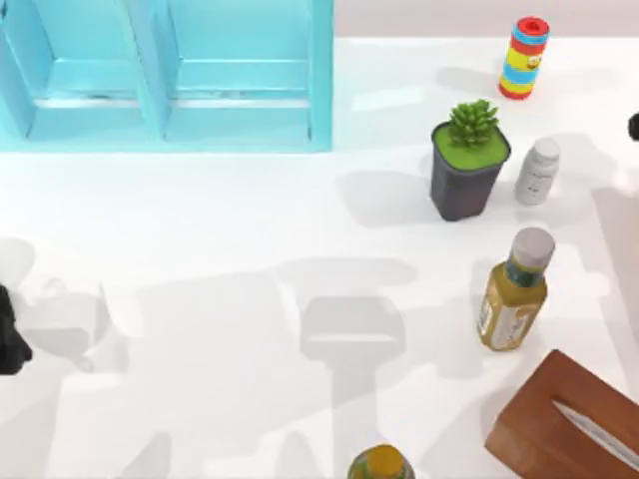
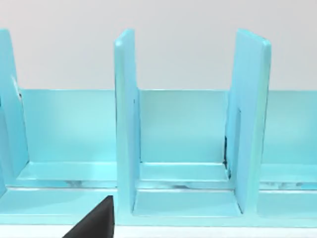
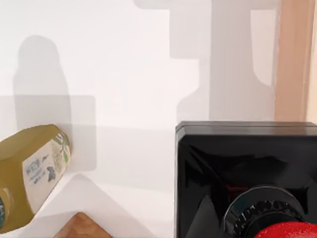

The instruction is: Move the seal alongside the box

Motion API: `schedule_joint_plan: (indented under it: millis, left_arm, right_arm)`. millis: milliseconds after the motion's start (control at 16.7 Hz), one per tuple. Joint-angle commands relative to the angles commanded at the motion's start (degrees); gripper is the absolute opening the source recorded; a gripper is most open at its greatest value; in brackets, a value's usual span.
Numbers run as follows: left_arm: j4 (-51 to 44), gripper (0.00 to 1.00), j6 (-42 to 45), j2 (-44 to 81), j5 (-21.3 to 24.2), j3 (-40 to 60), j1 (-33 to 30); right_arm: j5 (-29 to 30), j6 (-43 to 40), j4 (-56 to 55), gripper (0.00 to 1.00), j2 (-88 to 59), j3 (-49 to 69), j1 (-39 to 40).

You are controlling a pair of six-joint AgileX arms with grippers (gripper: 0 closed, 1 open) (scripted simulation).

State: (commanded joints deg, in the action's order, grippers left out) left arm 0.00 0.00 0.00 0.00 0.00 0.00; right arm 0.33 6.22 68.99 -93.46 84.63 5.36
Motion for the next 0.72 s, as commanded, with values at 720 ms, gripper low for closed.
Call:
schedule_joint_plan:
  millis: [720]
  left_arm:
    - [0.0, 1.00, 0.0, 0.0, 0.0, 0.0, 0.0]
  right_arm:
    - [-0.1, 0.2, -12.6, 0.00, -2.2, -10.1, 0.1]
